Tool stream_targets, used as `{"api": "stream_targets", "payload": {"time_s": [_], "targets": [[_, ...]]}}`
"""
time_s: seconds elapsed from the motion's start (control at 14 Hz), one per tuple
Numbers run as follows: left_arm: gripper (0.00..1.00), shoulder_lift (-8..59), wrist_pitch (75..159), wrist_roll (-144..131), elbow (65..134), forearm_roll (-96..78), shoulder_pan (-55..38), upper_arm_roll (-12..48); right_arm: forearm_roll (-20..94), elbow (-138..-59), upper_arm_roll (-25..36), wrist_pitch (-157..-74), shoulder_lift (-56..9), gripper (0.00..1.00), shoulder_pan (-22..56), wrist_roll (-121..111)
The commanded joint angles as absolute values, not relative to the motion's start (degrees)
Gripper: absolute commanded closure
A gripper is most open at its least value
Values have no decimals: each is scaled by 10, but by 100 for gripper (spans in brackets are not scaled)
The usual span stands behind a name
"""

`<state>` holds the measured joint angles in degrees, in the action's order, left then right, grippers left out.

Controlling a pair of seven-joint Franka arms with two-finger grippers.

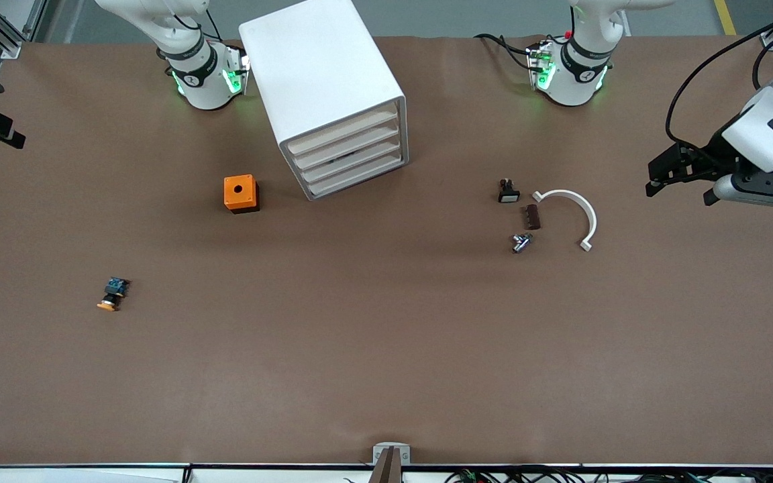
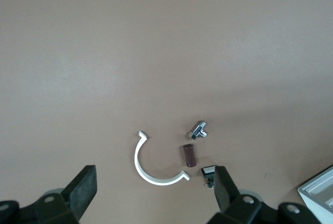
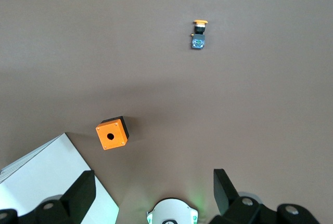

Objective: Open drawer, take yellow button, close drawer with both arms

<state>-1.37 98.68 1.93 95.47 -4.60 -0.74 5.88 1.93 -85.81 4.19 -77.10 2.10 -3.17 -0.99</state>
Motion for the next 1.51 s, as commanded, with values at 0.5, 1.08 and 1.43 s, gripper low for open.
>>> {"api": "stream_targets", "payload": {"time_s": [0.5,1.08,1.43], "targets": [[1,-54,976,-20,937,-14,-6,55,22,-941,40,-829,89,0,-3,-17],[1,-46,976,-18,914,-14,17,55,21,-940,62,-831,90,0,23,-17],[1,-40,976,-22,904,-14,16,55,20,-939,61,-831,90,0,18,-17]]}}
